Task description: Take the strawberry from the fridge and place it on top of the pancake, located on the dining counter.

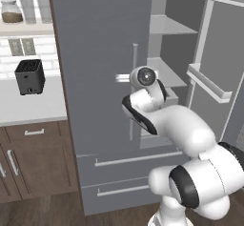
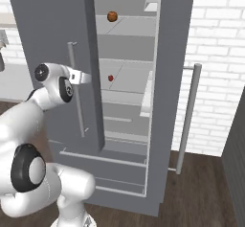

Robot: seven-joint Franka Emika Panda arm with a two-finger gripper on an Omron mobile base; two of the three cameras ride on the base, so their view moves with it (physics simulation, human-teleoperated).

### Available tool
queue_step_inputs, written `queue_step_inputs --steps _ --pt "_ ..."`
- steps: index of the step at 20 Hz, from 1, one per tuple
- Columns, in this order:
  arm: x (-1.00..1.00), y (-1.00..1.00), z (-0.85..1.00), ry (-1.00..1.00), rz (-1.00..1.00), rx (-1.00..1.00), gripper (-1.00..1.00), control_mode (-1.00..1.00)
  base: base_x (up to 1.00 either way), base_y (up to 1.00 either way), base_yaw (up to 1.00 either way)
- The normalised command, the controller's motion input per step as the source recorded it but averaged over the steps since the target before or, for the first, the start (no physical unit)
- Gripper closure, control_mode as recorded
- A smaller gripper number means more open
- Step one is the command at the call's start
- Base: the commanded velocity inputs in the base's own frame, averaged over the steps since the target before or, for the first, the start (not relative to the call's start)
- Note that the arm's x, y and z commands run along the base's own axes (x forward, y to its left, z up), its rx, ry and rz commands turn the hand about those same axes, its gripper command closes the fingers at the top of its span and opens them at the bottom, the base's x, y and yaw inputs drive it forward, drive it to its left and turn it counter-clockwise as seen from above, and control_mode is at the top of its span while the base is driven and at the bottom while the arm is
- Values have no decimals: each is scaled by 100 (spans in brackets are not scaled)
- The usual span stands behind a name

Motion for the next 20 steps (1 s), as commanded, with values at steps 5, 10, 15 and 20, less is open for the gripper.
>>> queue_step_inputs --steps 5,10,15,20 --pt "-85 29 0 2 -14 -4 100 -100 0 0 0" --pt "-77 36 2 7 -15 -2 100 -100 0 0 0" --pt "-80 48 0 12 -13 -3 100 -100 0 0 0" --pt "-47 50 -3 12 -12 -1 -100 -100 0 0 0"
